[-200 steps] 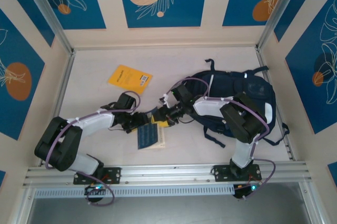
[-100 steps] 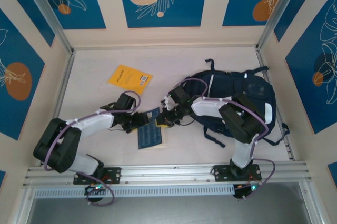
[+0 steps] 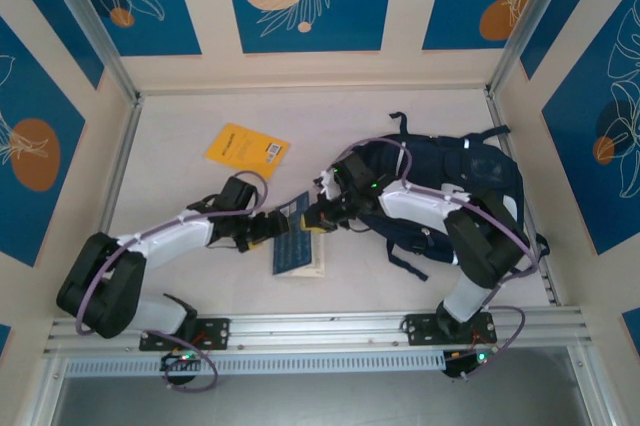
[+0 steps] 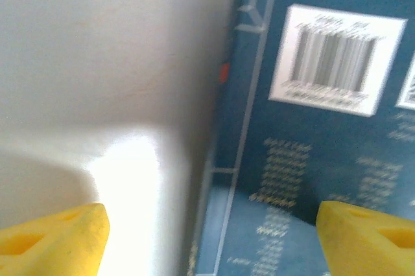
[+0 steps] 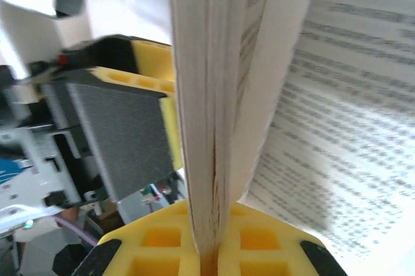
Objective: Pack the student bag
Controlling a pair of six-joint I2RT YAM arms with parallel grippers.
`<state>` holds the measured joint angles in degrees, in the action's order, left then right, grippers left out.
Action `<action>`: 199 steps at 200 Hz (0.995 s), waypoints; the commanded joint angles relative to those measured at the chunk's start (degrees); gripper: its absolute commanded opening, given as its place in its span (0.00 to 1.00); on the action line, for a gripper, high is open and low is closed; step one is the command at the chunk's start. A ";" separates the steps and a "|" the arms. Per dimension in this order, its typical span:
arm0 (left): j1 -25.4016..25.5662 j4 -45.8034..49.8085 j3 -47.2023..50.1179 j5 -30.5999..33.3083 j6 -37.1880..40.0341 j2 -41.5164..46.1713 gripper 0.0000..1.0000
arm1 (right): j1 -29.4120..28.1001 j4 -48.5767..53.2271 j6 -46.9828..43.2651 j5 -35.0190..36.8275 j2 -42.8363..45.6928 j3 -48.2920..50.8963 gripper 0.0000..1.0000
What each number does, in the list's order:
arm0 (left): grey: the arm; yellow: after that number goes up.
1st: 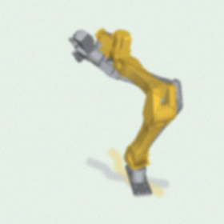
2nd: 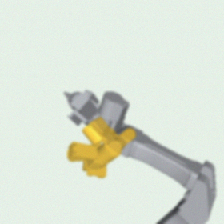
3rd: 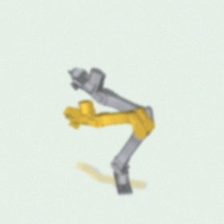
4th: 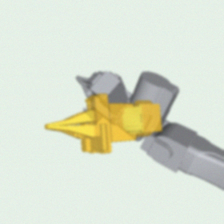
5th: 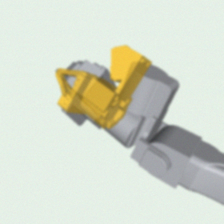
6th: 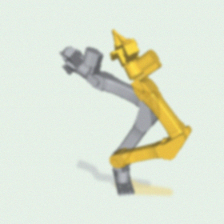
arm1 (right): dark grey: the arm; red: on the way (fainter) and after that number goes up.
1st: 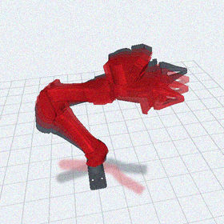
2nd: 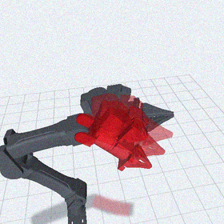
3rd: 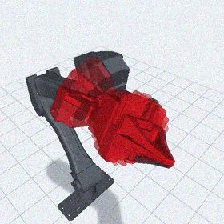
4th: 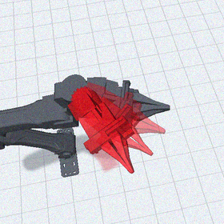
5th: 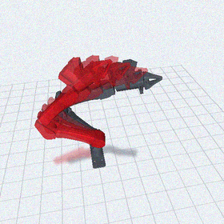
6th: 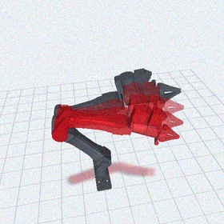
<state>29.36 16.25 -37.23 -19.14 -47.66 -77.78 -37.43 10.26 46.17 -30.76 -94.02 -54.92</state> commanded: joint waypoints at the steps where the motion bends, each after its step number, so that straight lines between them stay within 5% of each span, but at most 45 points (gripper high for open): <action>1: -0.05 -3.09 0.26 -5.30 -1.34 2.18 0.85 | 2.77 -6.22 3.89 -8.33 4.10 3.59 0.05; 62: -0.02 -17.05 1.35 -16.73 -8.44 4.87 0.86 | 8.13 -21.16 13.46 -15.64 9.34 12.06 0.06; 88: 0.14 -23.63 1.83 -20.41 -12.54 5.38 0.78 | 9.10 -26.28 16.76 -16.99 9.55 13.62 0.07; 173: 0.16 -23.25 1.67 -18.13 -13.19 11.99 0.28 | 11.06 -20.07 13.09 -13.95 11.10 13.33 0.13; 199: 0.17 -24.70 2.31 -18.26 -13.71 11.86 0.09 | 10.50 -15.01 10.20 -11.52 11.84 12.01 0.38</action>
<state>29.36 -6.48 -35.07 -36.99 -61.56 -66.81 -26.61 -10.96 60.36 -44.56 -83.72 -41.45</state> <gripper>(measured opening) 0.151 0.252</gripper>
